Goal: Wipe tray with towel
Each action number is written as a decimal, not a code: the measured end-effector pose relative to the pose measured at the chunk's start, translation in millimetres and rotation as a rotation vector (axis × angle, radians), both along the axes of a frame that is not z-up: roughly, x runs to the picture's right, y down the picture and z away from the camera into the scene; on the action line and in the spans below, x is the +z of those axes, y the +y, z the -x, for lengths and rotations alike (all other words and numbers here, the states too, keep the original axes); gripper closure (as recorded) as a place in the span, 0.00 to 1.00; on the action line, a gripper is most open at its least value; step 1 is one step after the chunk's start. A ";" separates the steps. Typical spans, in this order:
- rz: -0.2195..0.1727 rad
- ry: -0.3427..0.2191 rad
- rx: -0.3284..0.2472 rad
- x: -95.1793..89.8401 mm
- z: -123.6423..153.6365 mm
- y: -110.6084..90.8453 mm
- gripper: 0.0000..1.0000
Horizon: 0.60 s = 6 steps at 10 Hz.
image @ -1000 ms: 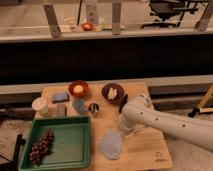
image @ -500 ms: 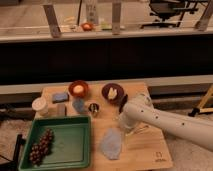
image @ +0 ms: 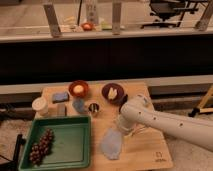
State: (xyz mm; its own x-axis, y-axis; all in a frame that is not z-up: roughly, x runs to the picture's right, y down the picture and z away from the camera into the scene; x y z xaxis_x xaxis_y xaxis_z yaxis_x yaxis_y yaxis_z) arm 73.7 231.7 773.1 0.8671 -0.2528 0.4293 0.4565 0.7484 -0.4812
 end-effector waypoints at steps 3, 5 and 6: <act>0.021 0.002 0.001 3.3 12.8 12.7 0.20; 0.026 0.017 0.017 6.6 17.2 18.9 0.20; 0.030 0.026 0.027 9.8 22.1 23.3 0.20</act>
